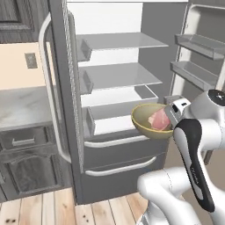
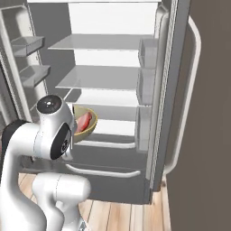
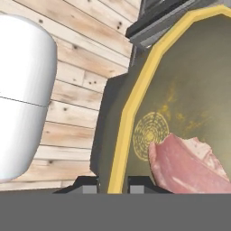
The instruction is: Place one of the steaks on the plate and the other in the bowl. Then place the bowl in the fridge.
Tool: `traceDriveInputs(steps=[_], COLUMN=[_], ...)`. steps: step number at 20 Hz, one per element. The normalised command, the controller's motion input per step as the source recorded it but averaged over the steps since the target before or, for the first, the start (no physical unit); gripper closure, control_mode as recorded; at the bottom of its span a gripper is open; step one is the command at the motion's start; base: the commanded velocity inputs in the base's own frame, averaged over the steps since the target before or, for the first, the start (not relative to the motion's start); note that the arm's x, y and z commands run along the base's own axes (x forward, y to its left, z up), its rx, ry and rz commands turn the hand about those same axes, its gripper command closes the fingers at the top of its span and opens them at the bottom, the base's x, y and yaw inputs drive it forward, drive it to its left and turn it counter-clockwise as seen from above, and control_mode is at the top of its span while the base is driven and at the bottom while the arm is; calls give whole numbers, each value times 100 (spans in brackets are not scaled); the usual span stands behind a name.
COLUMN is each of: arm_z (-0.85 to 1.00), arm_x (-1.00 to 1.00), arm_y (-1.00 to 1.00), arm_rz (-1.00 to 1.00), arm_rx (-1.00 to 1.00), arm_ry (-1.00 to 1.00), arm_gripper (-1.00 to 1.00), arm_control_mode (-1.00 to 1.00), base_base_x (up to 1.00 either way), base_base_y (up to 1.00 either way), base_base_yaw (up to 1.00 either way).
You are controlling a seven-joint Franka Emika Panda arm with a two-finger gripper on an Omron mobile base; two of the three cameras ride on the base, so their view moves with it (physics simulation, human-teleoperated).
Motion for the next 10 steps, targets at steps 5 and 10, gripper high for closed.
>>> traceDriveInputs(steps=[5, 10], arm_z=[0, 0], arm_x=[0, 0], arm_y=[0, 0], arm_rz=[0, 0], arm_rx=[0, 0], arm_ry=[0, 0], arm_gripper=[100, 100], arm_control_mode=[100, 100], base_base_x=[59, 56], base_base_y=[0, 0], base_base_yaw=[0, 0])
